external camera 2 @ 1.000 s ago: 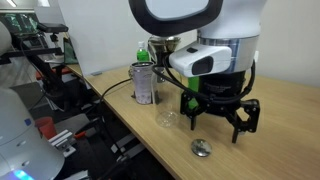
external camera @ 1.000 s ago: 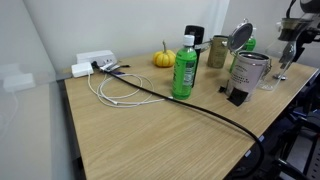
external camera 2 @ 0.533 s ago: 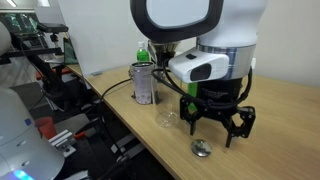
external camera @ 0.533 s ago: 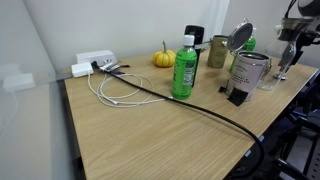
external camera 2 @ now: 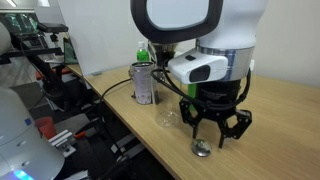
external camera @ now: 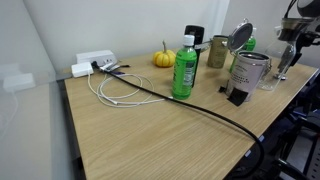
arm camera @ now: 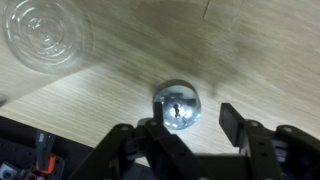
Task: Pick up the small silver lid from the table and put it in the silver object on top the the plastic bottle.
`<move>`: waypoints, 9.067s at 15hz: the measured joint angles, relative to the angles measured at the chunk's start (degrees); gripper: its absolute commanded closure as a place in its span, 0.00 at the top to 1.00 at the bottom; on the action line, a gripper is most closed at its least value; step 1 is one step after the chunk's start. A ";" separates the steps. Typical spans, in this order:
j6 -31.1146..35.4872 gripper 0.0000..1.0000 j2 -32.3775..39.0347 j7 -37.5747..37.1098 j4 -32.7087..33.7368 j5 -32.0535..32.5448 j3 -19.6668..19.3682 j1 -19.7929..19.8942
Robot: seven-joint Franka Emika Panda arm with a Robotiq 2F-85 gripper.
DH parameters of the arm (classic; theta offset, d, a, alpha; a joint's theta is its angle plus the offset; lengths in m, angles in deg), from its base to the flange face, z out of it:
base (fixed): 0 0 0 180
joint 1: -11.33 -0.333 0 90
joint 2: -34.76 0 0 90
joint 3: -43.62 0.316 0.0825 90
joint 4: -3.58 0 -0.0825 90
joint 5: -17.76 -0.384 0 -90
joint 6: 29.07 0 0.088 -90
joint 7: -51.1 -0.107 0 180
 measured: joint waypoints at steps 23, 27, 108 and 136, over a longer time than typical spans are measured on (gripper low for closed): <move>-2.26 0.01 0.71 0.05 0.05 0.02 -0.16 -0.40; -1.54 0.01 0.36 -3.22 1.84 6.63 -1.32 -0.66; -36.48 0.01 -37.16 36.83 1.91 11.38 15.46 -5.15; -32.92 1.00 -37.98 36.21 5.37 11.33 15.69 -5.24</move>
